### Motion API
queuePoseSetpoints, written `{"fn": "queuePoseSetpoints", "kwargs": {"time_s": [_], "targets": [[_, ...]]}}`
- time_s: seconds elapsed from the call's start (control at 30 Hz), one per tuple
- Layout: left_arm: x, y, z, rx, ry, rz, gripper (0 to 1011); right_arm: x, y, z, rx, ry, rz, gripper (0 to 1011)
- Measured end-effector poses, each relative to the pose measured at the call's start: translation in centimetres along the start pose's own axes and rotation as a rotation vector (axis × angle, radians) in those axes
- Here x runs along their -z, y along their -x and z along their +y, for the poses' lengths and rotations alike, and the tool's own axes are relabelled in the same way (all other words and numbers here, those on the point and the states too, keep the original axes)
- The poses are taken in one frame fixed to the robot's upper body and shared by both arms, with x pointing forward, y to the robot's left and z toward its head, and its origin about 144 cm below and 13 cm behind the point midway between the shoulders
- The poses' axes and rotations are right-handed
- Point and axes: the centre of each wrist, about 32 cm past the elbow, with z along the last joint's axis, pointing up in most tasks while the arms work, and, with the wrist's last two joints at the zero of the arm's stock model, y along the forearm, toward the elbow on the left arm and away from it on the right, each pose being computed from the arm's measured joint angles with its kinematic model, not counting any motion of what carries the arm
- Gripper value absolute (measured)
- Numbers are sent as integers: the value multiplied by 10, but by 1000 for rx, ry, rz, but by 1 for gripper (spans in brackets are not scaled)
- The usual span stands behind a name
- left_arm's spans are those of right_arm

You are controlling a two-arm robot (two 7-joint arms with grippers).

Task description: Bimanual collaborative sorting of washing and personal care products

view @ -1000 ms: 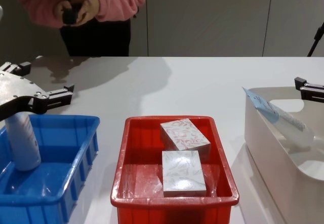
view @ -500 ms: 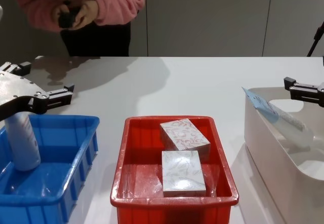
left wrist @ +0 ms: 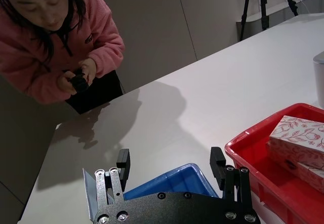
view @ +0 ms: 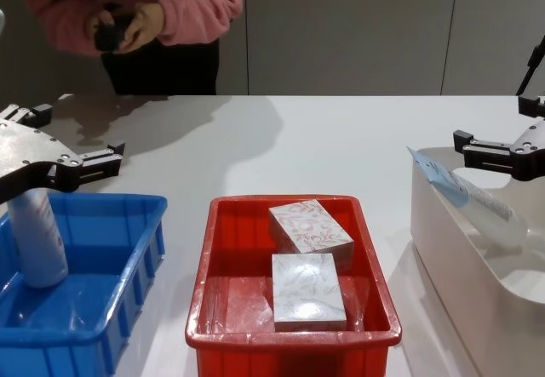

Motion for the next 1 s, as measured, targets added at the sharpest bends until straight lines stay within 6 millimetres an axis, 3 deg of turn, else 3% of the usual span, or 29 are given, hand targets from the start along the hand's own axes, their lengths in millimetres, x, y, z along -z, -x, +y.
{"fn": "queuePoseSetpoints", "kwargs": {"time_s": [1.0], "targets": [[0, 0, 0, 0, 0, 0, 1001, -9, 24, 20, -87, 13, 65, 1001]]}}
